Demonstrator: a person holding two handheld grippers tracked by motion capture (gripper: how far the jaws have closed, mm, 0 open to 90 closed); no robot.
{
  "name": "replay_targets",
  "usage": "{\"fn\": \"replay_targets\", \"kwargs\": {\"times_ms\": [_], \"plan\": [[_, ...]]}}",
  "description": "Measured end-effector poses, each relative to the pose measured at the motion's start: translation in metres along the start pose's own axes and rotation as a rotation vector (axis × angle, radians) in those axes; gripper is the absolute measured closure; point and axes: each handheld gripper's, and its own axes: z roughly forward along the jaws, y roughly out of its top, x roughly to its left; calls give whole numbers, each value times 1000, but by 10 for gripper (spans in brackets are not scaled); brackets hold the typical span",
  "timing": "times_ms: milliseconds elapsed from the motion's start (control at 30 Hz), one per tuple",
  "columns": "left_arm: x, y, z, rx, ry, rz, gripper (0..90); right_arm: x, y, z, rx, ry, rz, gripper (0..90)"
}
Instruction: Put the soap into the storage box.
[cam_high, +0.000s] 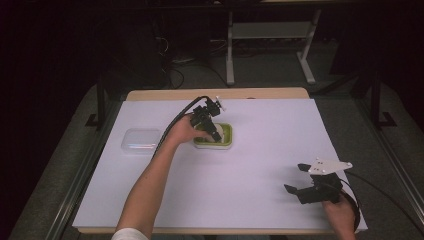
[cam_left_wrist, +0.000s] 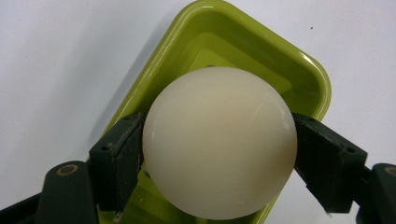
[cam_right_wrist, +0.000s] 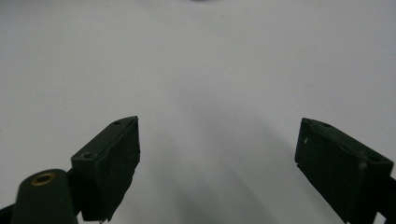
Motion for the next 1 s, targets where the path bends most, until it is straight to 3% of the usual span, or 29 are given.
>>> {"fn": "replay_targets", "kwargs": {"times_ms": [1000], "plan": [[1, -1, -1, 19, 6, 3, 221, 0, 1, 1, 6, 4, -11, 133]]}}
